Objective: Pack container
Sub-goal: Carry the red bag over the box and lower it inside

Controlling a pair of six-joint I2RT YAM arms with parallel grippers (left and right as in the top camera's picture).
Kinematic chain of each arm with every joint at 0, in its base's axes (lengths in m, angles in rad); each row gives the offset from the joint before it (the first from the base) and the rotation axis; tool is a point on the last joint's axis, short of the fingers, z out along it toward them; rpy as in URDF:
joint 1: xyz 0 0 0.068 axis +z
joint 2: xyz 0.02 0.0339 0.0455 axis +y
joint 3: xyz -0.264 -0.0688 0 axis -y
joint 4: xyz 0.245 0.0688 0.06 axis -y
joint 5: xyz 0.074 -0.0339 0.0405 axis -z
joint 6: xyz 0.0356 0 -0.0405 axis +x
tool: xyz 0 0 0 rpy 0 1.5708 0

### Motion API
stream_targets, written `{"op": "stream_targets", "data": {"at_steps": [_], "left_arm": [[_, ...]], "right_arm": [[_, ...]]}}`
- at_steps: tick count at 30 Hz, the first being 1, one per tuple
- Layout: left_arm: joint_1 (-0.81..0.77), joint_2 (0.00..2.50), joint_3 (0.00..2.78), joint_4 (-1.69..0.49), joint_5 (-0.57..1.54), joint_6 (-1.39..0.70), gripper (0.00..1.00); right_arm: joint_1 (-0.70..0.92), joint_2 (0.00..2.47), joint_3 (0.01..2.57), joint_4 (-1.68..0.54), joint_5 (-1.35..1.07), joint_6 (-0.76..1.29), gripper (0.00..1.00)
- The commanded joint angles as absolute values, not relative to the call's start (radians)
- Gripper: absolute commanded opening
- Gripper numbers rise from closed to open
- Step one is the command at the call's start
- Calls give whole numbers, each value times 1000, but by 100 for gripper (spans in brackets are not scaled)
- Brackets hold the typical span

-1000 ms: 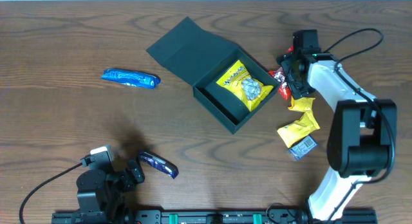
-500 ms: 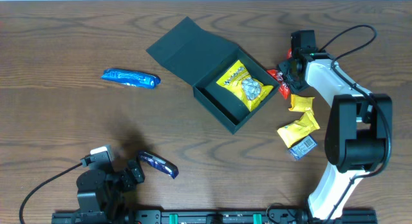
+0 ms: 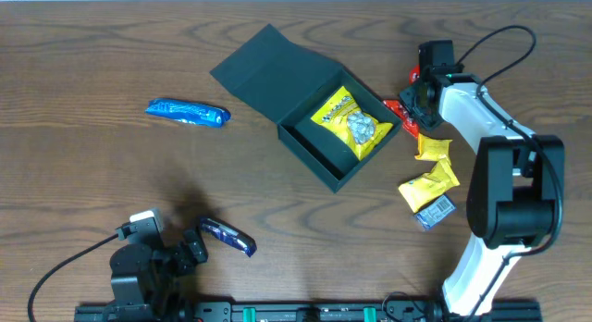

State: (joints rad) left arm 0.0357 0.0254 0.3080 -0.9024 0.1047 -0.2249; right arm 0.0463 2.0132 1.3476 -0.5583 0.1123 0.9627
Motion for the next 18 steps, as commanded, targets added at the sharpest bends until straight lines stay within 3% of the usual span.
{"op": "stream_targets", "data": {"at_steps": [1,18], "left_arm": [[39,24,293,-964,102,-217,96],[39,24,293,-964,102,-217,95]], "right_arm": [[62,1943,1367,-580,126,864,36],[119,1695,1367,-723,62,457,38]]}}
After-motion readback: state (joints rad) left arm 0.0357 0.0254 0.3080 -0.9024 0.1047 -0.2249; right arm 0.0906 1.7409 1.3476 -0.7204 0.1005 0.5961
